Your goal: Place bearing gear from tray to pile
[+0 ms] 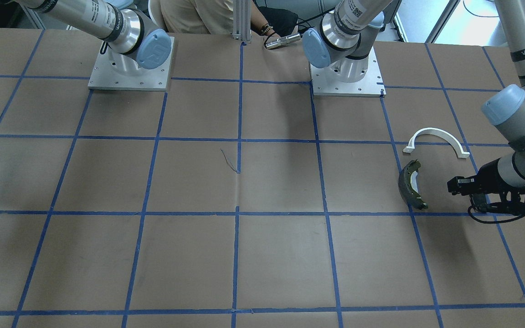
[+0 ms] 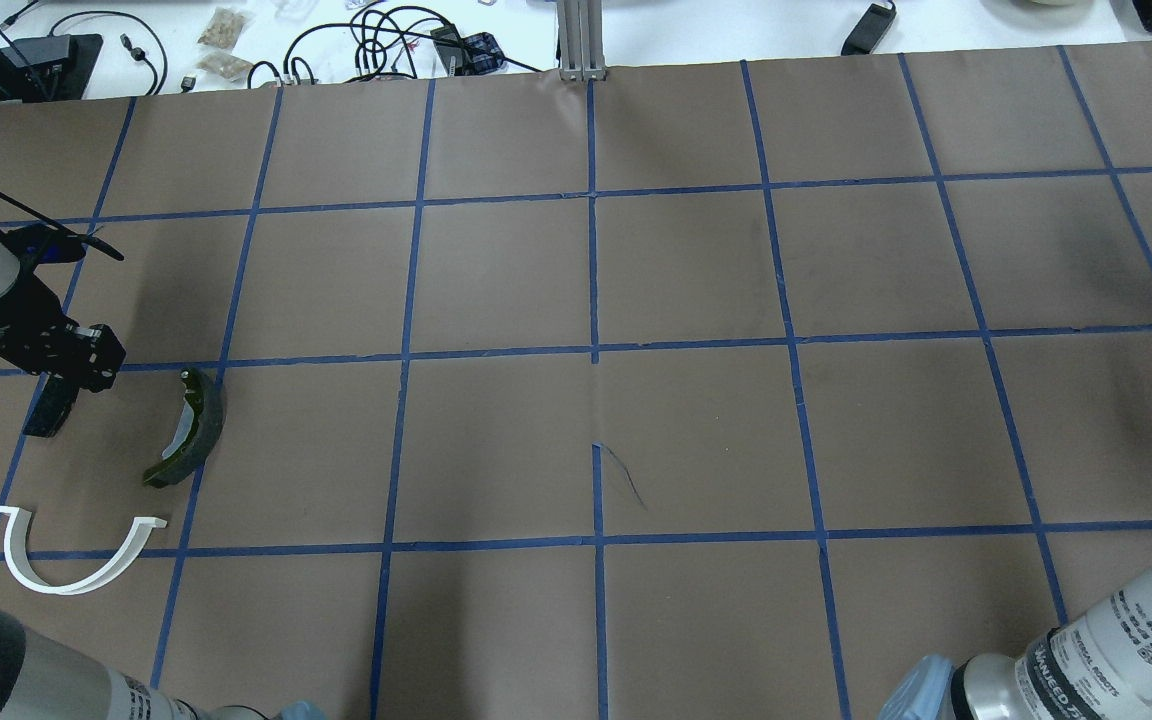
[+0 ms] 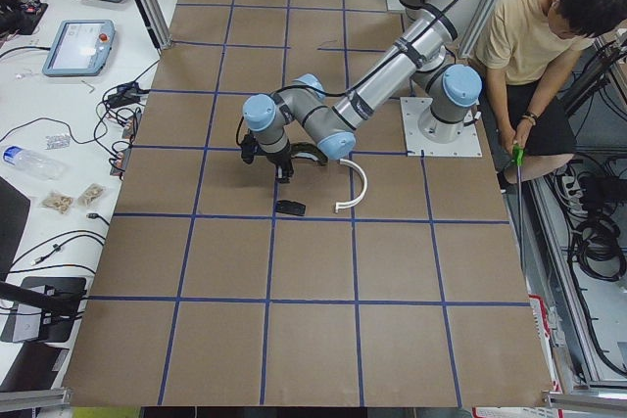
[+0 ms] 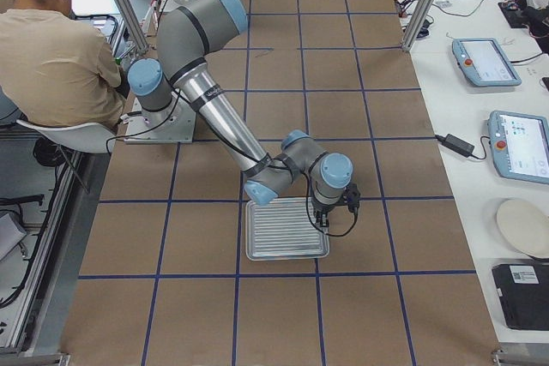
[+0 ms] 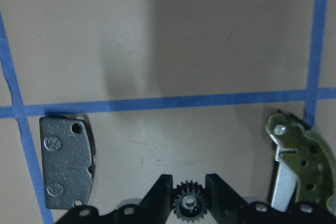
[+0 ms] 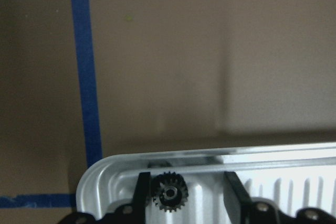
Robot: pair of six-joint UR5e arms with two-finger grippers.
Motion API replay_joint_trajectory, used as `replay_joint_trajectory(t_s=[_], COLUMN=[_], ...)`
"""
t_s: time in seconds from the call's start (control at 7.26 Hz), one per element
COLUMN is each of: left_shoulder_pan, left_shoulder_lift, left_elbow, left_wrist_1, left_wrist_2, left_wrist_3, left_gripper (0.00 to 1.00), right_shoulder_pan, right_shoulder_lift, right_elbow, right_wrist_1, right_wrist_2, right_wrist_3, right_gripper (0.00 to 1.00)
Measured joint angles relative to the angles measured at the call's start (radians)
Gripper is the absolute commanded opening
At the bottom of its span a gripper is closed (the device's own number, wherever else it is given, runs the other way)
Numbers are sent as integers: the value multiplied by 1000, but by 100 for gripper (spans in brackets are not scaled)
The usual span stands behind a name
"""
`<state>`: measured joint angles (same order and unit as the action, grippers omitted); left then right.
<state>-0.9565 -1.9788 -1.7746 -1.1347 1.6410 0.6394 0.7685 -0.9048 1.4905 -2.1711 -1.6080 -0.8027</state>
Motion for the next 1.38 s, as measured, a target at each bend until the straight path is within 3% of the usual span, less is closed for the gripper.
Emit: replay_joint_trajectory(t_s=[0.14, 0.28, 0.96, 1.1, 1.24, 1.38], left_shoulder_pan=[-1, -5, -3, -3, -2, 1], left_shoulder_lift=[5, 14, 9, 8, 8, 9], left_elbow=[-26, -51, -101, -110, -114, -115], left_wrist_1=[9, 13, 22, 24, 25, 26], left_wrist_2=[-3, -4, -1, 0, 0, -2], left_wrist_3=[-1, 0, 6, 6, 6, 6], left_gripper=[0, 0, 0, 28, 86, 100], right_shoulder_pan=[0, 0, 52, 105, 181, 278], right_shoulder_lift=[0, 0, -40, -85, -133, -172], right_elbow=[0, 0, -7, -4, 0, 6], right_wrist_1=[0, -2, 4, 35, 101, 165], right_wrist_2=[0, 0, -1, -5, -6, -2], right_wrist_3=[0, -1, 23, 60, 115, 203], right_gripper=[8, 0, 0, 0, 0, 0])
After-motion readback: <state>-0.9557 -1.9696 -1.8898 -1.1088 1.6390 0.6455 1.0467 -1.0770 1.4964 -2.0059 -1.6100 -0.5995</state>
